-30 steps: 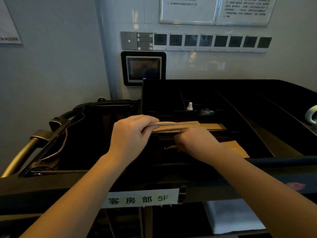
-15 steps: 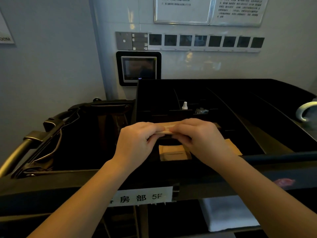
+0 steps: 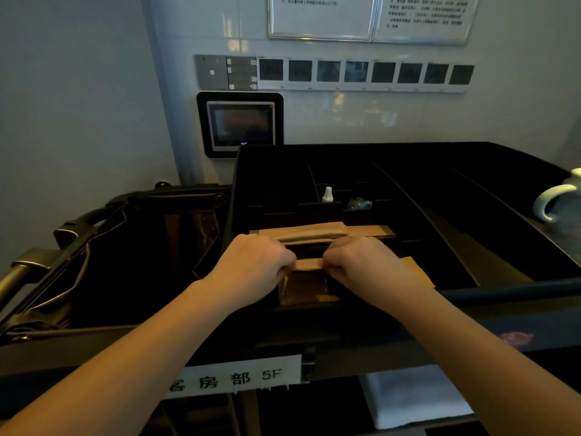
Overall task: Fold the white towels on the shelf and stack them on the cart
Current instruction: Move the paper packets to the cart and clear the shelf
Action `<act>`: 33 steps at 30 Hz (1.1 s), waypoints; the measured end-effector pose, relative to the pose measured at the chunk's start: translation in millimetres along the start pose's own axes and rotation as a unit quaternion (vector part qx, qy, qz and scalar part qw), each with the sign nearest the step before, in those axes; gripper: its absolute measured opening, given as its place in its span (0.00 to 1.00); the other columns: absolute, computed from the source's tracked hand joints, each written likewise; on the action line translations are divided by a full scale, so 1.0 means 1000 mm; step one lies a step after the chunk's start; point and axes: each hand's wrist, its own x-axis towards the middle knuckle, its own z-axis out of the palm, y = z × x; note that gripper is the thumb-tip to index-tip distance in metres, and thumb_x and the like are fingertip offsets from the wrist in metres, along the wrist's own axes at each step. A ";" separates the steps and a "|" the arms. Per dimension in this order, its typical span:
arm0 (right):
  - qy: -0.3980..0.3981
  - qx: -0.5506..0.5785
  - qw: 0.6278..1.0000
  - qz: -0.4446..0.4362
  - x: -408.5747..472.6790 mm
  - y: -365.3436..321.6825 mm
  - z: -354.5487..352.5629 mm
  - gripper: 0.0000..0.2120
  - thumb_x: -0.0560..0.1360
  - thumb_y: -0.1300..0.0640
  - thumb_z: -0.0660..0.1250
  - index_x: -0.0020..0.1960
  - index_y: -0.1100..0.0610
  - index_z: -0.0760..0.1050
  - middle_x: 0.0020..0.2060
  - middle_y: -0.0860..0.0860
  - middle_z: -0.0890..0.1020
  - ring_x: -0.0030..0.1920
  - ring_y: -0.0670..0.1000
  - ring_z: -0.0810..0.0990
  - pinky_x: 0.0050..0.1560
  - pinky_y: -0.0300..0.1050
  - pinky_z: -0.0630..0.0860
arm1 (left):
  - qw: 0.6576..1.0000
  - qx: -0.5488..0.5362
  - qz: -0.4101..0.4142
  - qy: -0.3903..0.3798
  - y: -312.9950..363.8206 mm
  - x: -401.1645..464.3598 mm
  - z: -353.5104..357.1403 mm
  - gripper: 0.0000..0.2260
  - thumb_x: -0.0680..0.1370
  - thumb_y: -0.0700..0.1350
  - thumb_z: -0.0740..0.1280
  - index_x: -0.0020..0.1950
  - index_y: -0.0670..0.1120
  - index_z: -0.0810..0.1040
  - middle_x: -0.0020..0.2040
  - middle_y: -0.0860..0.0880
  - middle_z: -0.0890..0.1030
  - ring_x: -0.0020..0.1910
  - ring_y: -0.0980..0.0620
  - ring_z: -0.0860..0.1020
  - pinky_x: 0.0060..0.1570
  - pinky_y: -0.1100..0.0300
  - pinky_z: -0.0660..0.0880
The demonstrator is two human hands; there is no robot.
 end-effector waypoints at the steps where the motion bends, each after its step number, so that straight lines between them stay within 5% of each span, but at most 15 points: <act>1: -0.011 -0.005 1.000 0.002 0.002 0.000 0.000 0.09 0.79 0.53 0.60 0.57 0.49 0.77 0.52 0.46 0.78 0.52 0.46 0.77 0.53 0.40 0.75 | 1.000 0.008 0.002 -0.012 -0.001 0.001 0.000 0.05 0.79 0.51 0.64 0.47 0.57 0.80 0.42 0.58 0.80 0.45 0.57 0.79 0.46 0.55 0.77; 5: -0.059 -0.016 0.998 0.016 0.005 0.000 0.000 0.10 0.79 0.51 0.62 0.57 0.47 0.77 0.49 0.45 0.79 0.50 0.47 0.78 0.51 0.43 0.76 | 0.999 0.022 0.014 -0.045 -0.002 0.000 0.002 0.06 0.78 0.51 0.65 0.47 0.58 0.81 0.37 0.58 0.78 0.41 0.56 0.78 0.42 0.55 0.77; 11: -0.164 -0.004 0.986 0.032 0.019 0.005 0.005 0.11 0.77 0.50 0.65 0.59 0.46 0.78 0.51 0.46 0.80 0.52 0.48 0.78 0.55 0.45 0.76 | 0.990 0.038 0.039 -0.127 -0.006 0.007 0.007 0.09 0.78 0.50 0.64 0.54 0.59 0.81 0.45 0.58 0.81 0.46 0.56 0.79 0.44 0.56 0.77; 15: -0.185 0.010 0.982 0.028 0.021 0.013 0.017 0.15 0.73 0.48 0.70 0.59 0.46 0.76 0.51 0.45 0.79 0.51 0.48 0.77 0.54 0.44 0.76 | 0.986 0.016 0.036 -0.162 -0.008 0.010 0.012 0.11 0.73 0.60 0.68 0.52 0.58 0.80 0.43 0.59 0.80 0.43 0.59 0.78 0.41 0.58 0.77; 18: -0.156 -0.022 0.987 -0.015 0.024 0.017 0.023 0.06 0.71 0.45 0.71 0.44 0.42 0.74 0.41 0.42 0.76 0.46 0.44 0.75 0.64 0.49 0.70 | 0.985 0.066 0.035 -0.156 -0.005 0.017 0.020 0.12 0.70 0.63 0.69 0.43 0.56 0.78 0.33 0.57 0.74 0.32 0.59 0.72 0.33 0.59 0.74; 20: -0.161 -0.077 0.983 -0.050 0.027 0.017 0.025 0.17 0.71 0.45 0.71 0.34 0.42 0.62 0.34 0.40 0.71 0.43 0.43 0.70 0.72 0.56 0.56 | 0.985 0.100 0.044 -0.131 -0.001 0.022 0.022 0.16 0.69 0.62 0.69 0.32 0.54 0.70 0.28 0.57 0.67 0.26 0.60 0.64 0.26 0.61 0.66; 23: -0.145 -0.119 0.978 -0.096 0.034 0.016 0.025 0.21 0.71 0.49 0.71 0.32 0.43 0.58 0.31 0.41 0.67 0.39 0.44 0.67 0.73 0.61 0.50 | 0.986 0.109 0.037 -0.117 0.000 0.027 0.026 0.19 0.69 0.60 0.69 0.29 0.55 0.63 0.26 0.56 0.66 0.25 0.60 0.63 0.24 0.62 0.62; 26: -0.155 -0.107 0.977 -0.095 0.039 0.014 0.025 0.20 0.72 0.50 0.70 0.33 0.43 0.58 0.31 0.41 0.67 0.40 0.45 0.69 0.73 0.61 0.50 | 0.985 0.099 0.011 -0.137 0.002 0.026 0.029 0.16 0.69 0.60 0.70 0.32 0.55 0.66 0.29 0.56 0.68 0.28 0.58 0.67 0.31 0.59 0.72; 30: -0.154 -0.054 0.984 -0.070 0.035 0.018 0.029 0.12 0.71 0.47 0.71 0.41 0.43 0.67 0.38 0.41 0.71 0.42 0.44 0.68 0.67 0.54 0.64 | 0.984 0.066 0.001 -0.164 0.002 0.021 0.025 0.13 0.71 0.63 0.67 0.42 0.55 0.76 0.34 0.56 0.73 0.36 0.55 0.76 0.38 0.55 0.78; 33: -0.116 0.069 0.991 -0.016 0.027 0.036 0.025 0.17 0.68 0.39 0.71 0.53 0.41 0.74 0.46 0.40 0.73 0.45 0.41 0.71 0.48 0.40 0.75 | 0.993 -0.017 -0.038 -0.112 -0.010 0.019 0.020 0.28 0.67 0.75 0.57 0.56 0.58 0.78 0.46 0.59 0.80 0.45 0.57 0.78 0.42 0.58 0.78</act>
